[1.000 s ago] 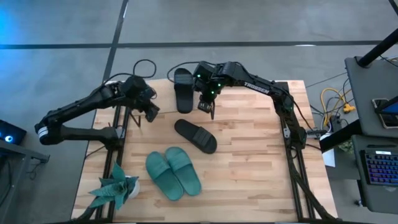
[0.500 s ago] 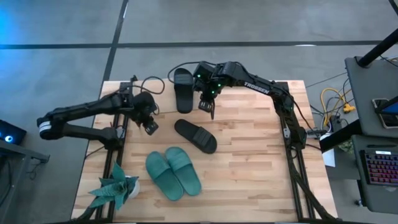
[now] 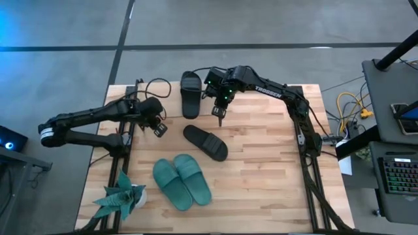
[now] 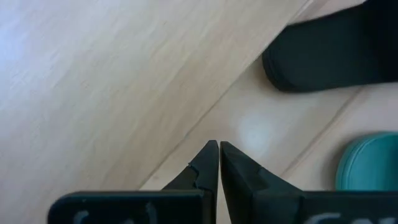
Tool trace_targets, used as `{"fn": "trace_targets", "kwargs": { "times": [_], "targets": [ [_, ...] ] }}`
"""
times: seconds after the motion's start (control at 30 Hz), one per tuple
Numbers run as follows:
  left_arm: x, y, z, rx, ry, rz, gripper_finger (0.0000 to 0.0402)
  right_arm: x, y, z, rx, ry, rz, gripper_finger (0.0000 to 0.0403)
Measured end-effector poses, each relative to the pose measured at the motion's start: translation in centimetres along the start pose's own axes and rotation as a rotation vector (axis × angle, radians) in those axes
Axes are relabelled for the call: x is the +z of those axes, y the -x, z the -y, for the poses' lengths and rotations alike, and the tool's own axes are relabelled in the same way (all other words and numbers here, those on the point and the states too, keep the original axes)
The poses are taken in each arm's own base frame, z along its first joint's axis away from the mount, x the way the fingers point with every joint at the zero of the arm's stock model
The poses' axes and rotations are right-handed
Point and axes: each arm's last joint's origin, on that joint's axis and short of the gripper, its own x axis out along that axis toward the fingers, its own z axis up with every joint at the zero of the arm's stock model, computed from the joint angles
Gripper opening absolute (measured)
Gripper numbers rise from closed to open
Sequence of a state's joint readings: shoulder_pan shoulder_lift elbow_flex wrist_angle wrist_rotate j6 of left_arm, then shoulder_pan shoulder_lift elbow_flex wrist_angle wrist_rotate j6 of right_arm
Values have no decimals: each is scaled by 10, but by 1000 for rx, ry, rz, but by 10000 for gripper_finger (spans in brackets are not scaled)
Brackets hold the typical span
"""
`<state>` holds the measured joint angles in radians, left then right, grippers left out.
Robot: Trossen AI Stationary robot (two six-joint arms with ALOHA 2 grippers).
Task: Pick and place slides into the shelf
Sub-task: Adjust the shelf, then put the black slide on the shelf
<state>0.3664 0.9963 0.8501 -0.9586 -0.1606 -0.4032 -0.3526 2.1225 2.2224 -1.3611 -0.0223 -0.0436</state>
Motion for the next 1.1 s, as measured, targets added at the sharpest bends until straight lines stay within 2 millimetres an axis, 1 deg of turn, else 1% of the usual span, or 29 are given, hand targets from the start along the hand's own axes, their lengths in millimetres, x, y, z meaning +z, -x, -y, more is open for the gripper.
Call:
{"fn": "trace_targets", "kwargs": {
  "times": [0.23, 0.5, 0.83, 0.93, 1.0, 1.1],
  "targets": [
    [8, -8, 5, -7, -47, 25, 2, -3, -2, -1, 0, -15, -16, 47],
    [10, -14, 5, 65, -88, 23, 1, -3, 1, -3, 1, -39, -11, 47],
    [12, -9, 3, 84, -84, 83, 2, -5, 6, -4, 6, -39, -11, 47],
    [13, -5, 3, 81, -80, 98, 2, -5, 13, -4, 8, -37, 27, 47],
    [16, -1, 3, 75, -76, 114, 1, -4, 22, -4, 12, -34, 72, 47],
    [21, 10, 4, 57, -65, 162, 2, -3, 38, -6, 14, -8, 158, 47]
  ]
}}
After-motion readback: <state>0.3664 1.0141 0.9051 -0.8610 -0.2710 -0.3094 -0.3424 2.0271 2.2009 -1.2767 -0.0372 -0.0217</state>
